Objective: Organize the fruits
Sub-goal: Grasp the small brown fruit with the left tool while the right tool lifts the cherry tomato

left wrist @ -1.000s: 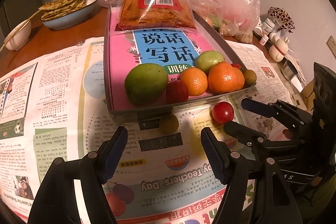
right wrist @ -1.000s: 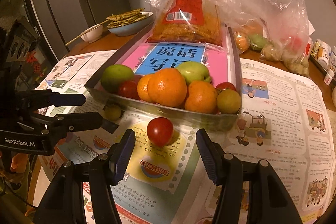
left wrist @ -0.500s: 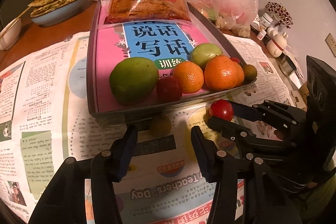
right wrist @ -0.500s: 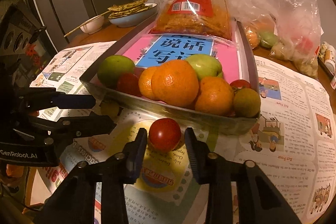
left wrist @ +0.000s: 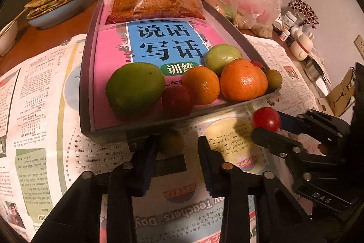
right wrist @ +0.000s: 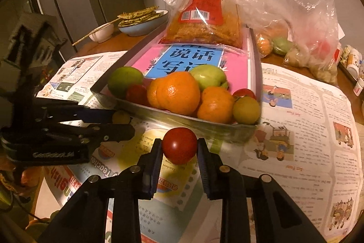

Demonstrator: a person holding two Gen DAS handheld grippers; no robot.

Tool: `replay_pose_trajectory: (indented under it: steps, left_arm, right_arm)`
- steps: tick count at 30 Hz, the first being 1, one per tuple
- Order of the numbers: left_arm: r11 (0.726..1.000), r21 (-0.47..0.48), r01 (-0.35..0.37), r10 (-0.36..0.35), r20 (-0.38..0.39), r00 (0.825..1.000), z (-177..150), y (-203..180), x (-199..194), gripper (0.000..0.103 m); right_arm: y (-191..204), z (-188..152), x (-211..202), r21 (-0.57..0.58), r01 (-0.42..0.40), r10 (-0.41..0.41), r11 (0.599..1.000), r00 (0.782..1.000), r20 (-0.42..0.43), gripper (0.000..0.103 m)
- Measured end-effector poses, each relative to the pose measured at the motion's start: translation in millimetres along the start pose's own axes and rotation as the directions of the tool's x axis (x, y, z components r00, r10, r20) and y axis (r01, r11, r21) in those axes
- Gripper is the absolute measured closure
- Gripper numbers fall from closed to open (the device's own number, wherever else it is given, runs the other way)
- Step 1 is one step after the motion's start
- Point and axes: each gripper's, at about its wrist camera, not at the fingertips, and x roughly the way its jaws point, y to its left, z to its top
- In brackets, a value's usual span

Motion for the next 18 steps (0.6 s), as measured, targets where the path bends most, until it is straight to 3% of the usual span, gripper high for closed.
replay_pose_trajectory:
  steps: [3,18]
  left_arm:
    - [1.0,-0.006,0.003,-0.003,-0.007,1.0,1.6,1.0,0.2,0.08]
    - [0.999,0.032,0.036,-0.039,0.076,0.996,17.6,-14.9,-43.1,0.08]
  right_arm:
    - [-1.8,2.7,-10.8,0.003,-0.012,0.012,1.0,1.0,0.023,0.073]
    - [-22.1,23.3,-39.8,0.052,-0.005,-0.001,0.999,0.993,0.115,0.073]
